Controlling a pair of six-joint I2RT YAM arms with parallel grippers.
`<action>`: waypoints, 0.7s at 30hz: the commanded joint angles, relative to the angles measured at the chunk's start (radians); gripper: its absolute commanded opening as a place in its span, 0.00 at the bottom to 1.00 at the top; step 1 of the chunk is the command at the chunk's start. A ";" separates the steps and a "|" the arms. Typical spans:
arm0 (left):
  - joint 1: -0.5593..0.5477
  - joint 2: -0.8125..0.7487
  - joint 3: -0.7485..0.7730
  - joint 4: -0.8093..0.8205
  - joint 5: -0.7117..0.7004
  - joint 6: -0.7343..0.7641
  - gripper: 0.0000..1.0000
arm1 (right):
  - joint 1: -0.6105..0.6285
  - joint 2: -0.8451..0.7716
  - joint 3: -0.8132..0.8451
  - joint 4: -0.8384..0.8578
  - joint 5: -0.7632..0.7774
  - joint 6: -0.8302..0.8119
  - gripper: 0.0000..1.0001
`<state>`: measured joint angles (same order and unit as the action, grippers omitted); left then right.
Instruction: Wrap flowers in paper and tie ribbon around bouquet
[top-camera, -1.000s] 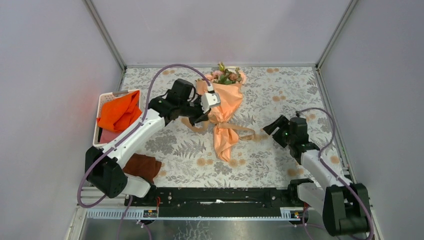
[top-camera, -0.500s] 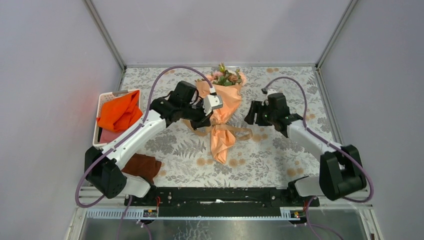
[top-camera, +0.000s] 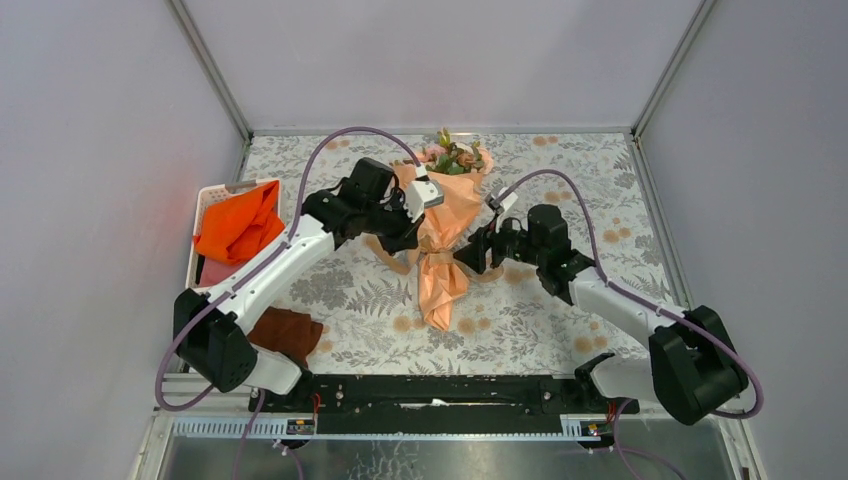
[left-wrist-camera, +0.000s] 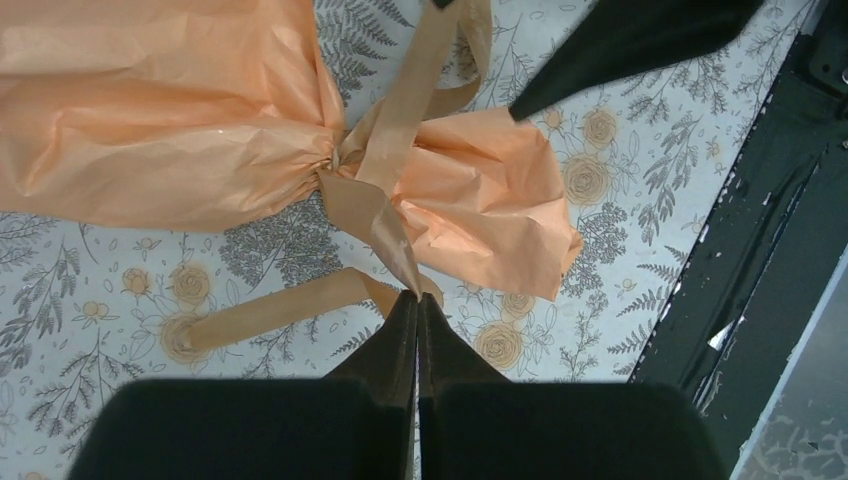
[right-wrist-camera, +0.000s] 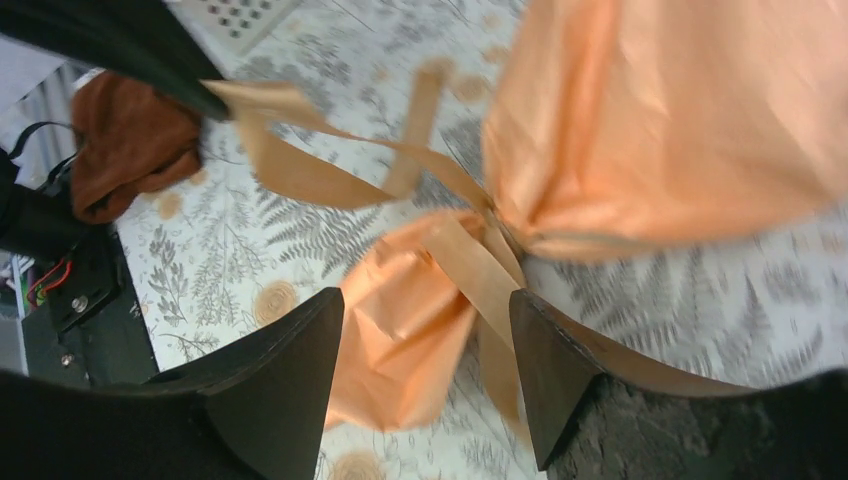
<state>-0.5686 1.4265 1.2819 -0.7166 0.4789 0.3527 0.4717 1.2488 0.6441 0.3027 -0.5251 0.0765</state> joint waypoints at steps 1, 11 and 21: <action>0.001 0.028 0.054 -0.045 -0.018 -0.027 0.00 | 0.044 0.053 -0.058 0.419 -0.147 -0.098 0.69; -0.010 -0.050 -0.194 0.399 0.140 0.162 0.00 | 0.045 0.219 -0.087 0.686 -0.310 -0.168 0.69; 0.096 -0.013 -0.360 0.551 0.419 0.273 0.00 | 0.053 0.470 0.031 0.890 -0.338 -0.162 0.69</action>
<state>-0.5182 1.3945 0.9508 -0.3023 0.7441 0.5518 0.5156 1.6867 0.5919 1.0153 -0.8330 -0.0734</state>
